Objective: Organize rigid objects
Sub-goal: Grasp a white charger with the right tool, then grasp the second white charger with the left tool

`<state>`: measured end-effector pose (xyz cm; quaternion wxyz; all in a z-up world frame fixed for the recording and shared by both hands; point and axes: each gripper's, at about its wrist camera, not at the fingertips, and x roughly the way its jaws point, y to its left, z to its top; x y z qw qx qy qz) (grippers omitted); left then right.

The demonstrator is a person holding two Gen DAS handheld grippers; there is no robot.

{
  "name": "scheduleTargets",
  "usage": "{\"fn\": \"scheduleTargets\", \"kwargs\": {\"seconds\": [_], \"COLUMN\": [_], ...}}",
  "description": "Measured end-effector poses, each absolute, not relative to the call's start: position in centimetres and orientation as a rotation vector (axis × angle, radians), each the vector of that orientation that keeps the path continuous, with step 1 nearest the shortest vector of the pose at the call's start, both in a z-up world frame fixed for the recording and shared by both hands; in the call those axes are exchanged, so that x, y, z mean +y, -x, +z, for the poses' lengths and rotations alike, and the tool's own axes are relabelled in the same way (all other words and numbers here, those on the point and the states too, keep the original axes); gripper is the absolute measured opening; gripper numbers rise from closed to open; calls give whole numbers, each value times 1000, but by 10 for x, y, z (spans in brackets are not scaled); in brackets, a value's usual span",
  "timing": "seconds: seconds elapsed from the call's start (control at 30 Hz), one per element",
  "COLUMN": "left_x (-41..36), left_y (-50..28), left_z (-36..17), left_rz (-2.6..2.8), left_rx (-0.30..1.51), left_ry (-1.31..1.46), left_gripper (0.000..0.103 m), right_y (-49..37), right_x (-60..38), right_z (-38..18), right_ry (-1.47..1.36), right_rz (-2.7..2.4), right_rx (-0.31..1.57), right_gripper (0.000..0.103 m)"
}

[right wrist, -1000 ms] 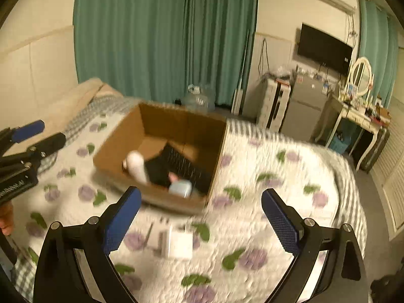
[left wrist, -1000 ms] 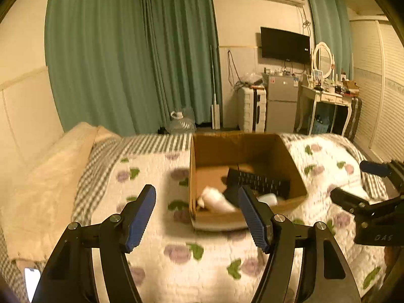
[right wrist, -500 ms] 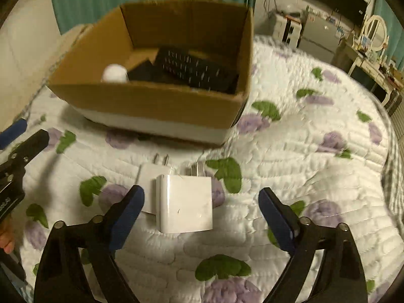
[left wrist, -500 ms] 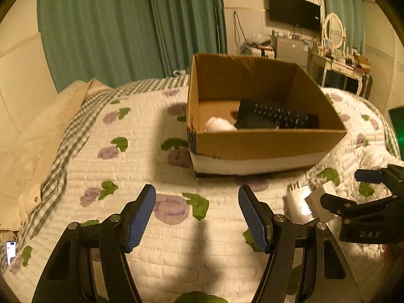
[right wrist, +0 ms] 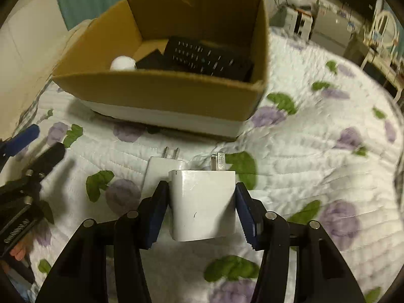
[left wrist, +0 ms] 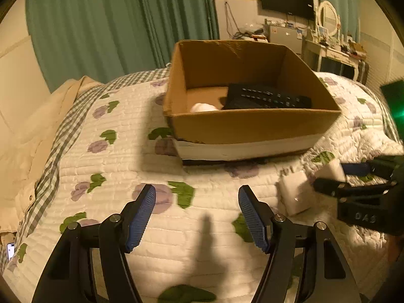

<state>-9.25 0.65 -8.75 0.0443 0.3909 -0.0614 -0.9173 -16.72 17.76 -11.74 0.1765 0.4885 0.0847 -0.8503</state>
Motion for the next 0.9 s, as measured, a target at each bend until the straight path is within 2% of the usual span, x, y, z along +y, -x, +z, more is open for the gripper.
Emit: {"fn": "scheduleTargets", "kwargs": {"seconds": [0.17,0.47,0.9], "left_x": [38,88,101], "left_y": [97,122,154], "left_z": [-90,-108,-153], "left_rz": [-2837,-2871,-2784], "left_rx": [-236,-165,-72], "left_ry": [-1239,-1357,-1576], "left_gripper": [71,71,71], "right_y": [160,176,181], "right_x": [203,239,232], "right_z": [-89,-83,-96], "right_ry": [-1322,-1372,-1426], "right_rz": [-2580,-2642,-2606], "right_rx": [395,301,330], "right_gripper": [52,52,52]}}
